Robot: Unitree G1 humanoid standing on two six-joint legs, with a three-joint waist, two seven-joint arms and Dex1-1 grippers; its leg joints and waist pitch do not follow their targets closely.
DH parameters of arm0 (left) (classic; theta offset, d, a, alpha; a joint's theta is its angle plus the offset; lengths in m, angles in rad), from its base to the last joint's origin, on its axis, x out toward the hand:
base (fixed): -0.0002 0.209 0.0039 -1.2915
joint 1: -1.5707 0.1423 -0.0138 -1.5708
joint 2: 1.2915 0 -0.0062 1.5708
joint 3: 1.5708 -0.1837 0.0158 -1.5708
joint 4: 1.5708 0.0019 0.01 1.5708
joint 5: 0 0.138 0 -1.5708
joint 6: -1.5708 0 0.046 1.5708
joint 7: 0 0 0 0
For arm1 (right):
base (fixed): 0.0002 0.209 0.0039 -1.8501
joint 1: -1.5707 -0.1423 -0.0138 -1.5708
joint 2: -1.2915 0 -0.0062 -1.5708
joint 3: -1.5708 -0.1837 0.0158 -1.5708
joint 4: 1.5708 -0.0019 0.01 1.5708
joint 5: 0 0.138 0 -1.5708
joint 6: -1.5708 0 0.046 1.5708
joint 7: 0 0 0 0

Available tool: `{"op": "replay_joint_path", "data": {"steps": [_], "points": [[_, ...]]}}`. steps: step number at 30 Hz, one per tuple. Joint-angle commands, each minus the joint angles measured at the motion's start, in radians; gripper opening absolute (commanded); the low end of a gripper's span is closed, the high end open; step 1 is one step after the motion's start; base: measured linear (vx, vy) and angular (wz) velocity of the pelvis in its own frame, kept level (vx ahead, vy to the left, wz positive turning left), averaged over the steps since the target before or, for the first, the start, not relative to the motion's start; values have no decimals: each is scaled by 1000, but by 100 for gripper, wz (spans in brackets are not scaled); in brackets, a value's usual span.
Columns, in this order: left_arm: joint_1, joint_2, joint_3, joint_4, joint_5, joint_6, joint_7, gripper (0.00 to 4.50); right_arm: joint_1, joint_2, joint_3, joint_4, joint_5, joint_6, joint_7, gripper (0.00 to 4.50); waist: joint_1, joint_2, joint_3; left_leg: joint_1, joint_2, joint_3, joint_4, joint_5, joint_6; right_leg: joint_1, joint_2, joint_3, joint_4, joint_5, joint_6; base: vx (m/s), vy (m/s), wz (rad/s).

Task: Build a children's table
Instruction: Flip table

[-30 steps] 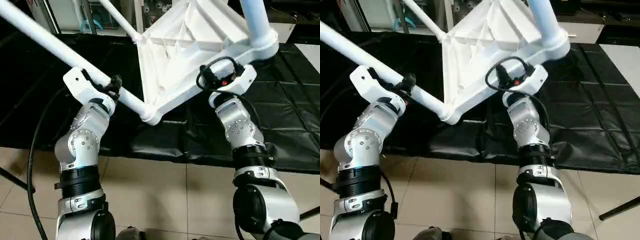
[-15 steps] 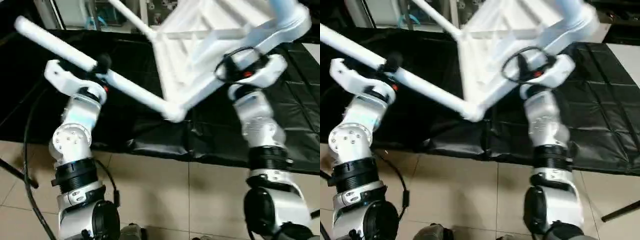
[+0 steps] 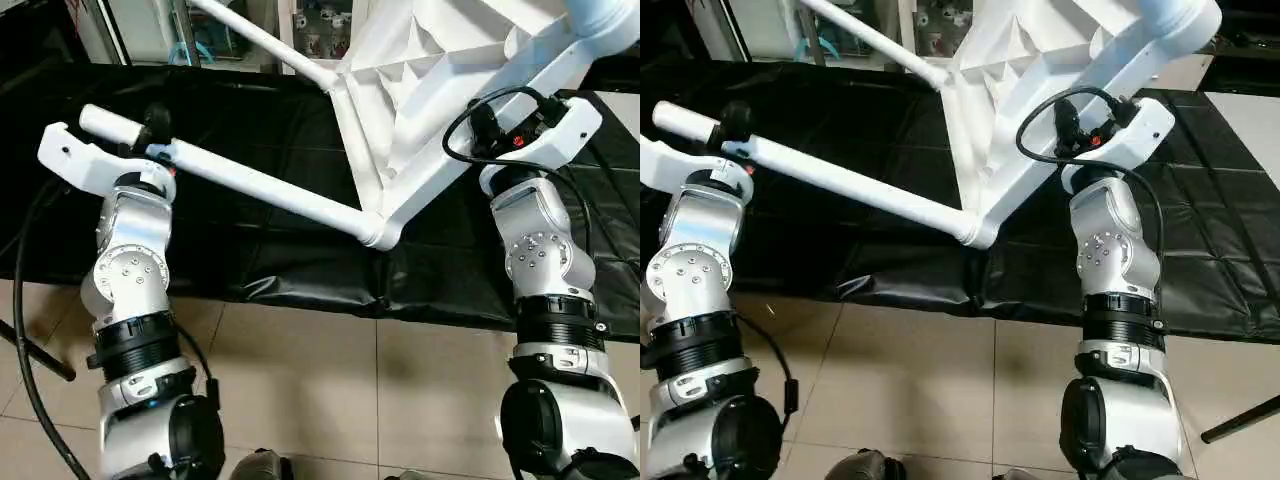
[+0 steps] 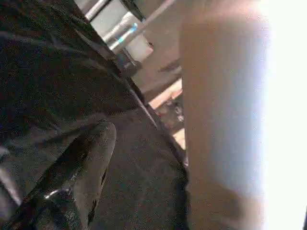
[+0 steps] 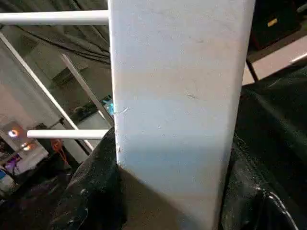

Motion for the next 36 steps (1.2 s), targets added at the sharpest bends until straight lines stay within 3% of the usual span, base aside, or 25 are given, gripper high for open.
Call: {"op": "replay_joint_path", "data": {"steps": [1,6,9,13,15,18,19,20,21,23,27,29,36], "points": [[29,71,117,43,65,-84,90,415,-35,-92,-109,-92,-10,-86,-76,196,-11,-16,-87,51,63,-34,-85,-108,-7,48,-53,42,-75,-105,-156,0,0,0],[25,100,114,88,67,-107,83,415,-45,-110,-95,-89,-55,-114,-96,195,-10,-15,-90,53,61,-32,-83,-87,-7,46,-52,42,-69,-79,-155,0,0,0],[29,109,80,125,78,-98,57,415,-61,-115,-76,-80,-99,-140,-117,195,-10,-14,-90,48,59,-33,-81,-75,-2,47,-54,42,-69,-66,-162,0,0,0],[30,91,42,144,87,-105,49,415,-81,-104,-54,-57,-150,-163,-163,191,-12,-11,-93,53,59,-32,-78,-58,3,45,-50,39,-64,-37,-156,0,0,0],[37,64,-4,132,99,-100,31,415,-103,-83,-21,-27,-208,-201,-204,183,-12,-9,-93,48,58,-31,-79,-59,3,46,-52,39,-64,-33,-162,0,0,0],[62,65,-91,101,140,-67,-25,415,-118,-73,0,-3,-240,-213,-224,179,-23,-14,-89,42,58,-33,-82,-100,14,50,-57,40,-70,-84,-164,0,0,0],[79,76,-152,83,172,-44,-62,415,-125,-69,9,13,-255,-212,-239,179,-28,-14,-90,43,59,-34,-82,-103,16,49,-57,39,-71,-95,-163,0,0,0],[113,93,-269,30,223,-18,-145,415,-145,-62,31,51,-281,-215,-258,179,-29,-14,-90,43,61,-35,-83,-101,17,50,-57,39,-70,-99,-163,0,0,0],[118,93,-285,19,225,-15,-161,415,-150,-60,35,59,-285,-217,-262,178,-35,-13,-89,39,61,-36,-84,-98,18,52,-57,39,-69,-107,-163,0,0,0],[126,91,-317,-10,230,-14,-188,415,-163,-57,49,81,-304,-227,-265,173,-43,-14,-89,44,58,-31,-82,-111,10,49,-54,40,-69,-95,-175,0,0,0],[123,88,-314,-27,224,-3,-182,415,-174,-51,66,111,-343,-253,-274,170,-49,-17,-91,41,55,-29,-78,-84,29,54,-54,41,-64,-37,-189,0,0,0],[135,108,-309,-29,246,5,-163,415,-180,-52,85,148,-377,-274,-285,170,-51,-15,-92,41,55,-29,-74,-58,56,53,-51,39,-62,-20,-202,0,0,0],[146,125,-247,-8,271,24,-68,415,-191,-40,106,198,-398,-294,-280,167,-56,-14,-90,44,58,-30,-78,-97,44,53,-50,39,-66,-61,-199,0,0,0]]}}
